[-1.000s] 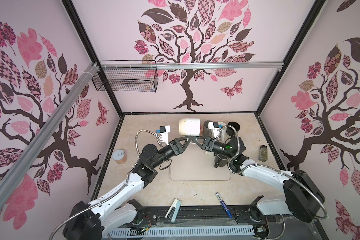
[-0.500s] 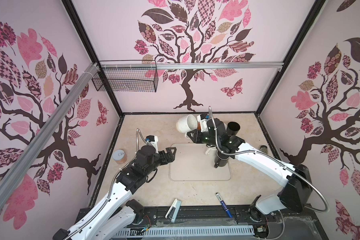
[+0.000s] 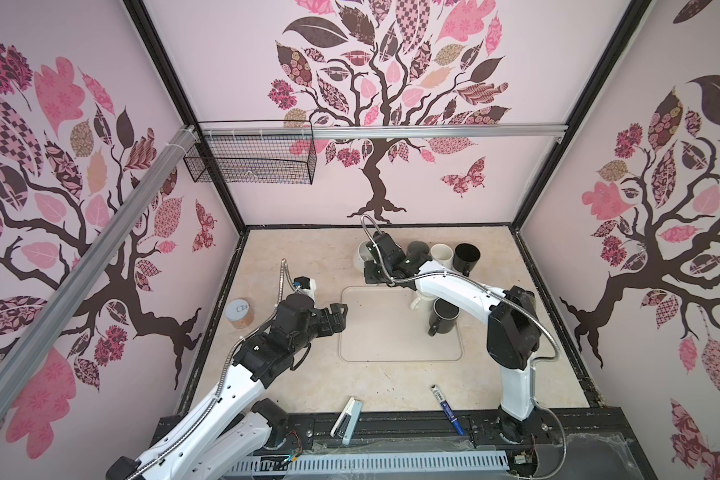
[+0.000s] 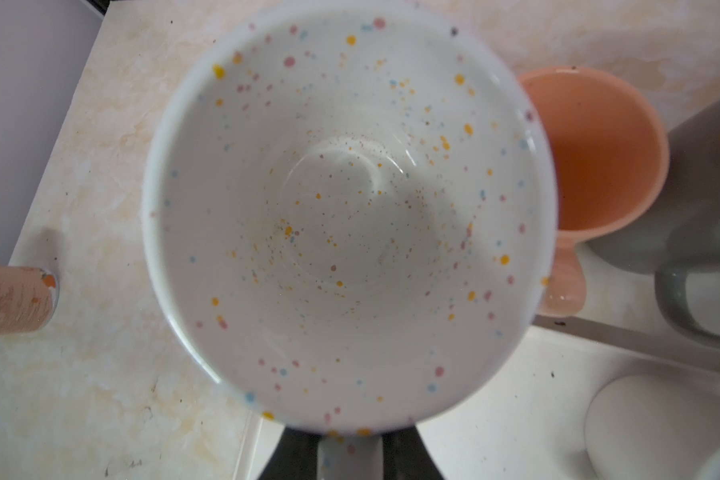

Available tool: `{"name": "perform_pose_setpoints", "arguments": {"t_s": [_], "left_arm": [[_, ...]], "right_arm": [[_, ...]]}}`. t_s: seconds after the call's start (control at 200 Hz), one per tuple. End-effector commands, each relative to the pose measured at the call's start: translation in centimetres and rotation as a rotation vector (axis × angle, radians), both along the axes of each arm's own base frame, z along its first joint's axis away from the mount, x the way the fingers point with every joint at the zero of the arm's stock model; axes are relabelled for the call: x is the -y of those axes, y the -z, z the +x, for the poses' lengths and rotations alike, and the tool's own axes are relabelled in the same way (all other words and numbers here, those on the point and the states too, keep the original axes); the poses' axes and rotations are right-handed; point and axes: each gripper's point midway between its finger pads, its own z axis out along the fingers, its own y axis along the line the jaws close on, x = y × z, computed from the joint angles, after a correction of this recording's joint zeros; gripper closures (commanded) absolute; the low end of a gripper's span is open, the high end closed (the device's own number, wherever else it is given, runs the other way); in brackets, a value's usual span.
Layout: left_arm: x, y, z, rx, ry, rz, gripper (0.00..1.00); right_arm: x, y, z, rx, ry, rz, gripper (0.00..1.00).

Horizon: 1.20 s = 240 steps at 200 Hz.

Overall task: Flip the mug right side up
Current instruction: 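Carry the cream mug with right gripper beside the peach mug and lower upright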

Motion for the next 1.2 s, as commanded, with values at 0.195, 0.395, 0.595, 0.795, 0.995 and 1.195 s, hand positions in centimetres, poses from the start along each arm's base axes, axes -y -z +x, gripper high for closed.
{"name": "perform_pose_setpoints", "arguments": {"t_s": [0.195, 0.395, 0.595, 0.795, 0.995, 1.195], "left_arm": [[0.8, 0.7, -0.2, 0.004, 0.061, 0.018, 0.09], [1.0, 0.6, -0.5, 0.011, 0.074, 0.017, 0.09], [1.1, 0.5, -0.5, 0.017, 0.079, 0.012, 0.09], [1.3, 0.6, -0.6, 0.013, 0.091, 0.008, 0.09], [1.4, 0.8, -0.3, 0.014, 0.091, 0.007, 0.09], [1.7, 1.0, -0.2, 0.010, 0.097, 0.000, 0.09]], "right_arm": [[-1.3, -1.2, 4.4, 0.086, 0.051, -0.077, 1.00], [-1.3, 0.5, 4.9, 0.046, 0.048, -0.105, 1.00], [-1.0, 2.4, 5.1, 0.019, 0.054, -0.124, 1.00], [0.2, 3.9, 5.7, -0.018, 0.062, -0.095, 1.00], [1.0, 4.9, 6.2, -0.032, 0.073, -0.114, 1.00], [1.5, 5.4, 6.3, -0.029, 0.087, -0.140, 1.00]]}}
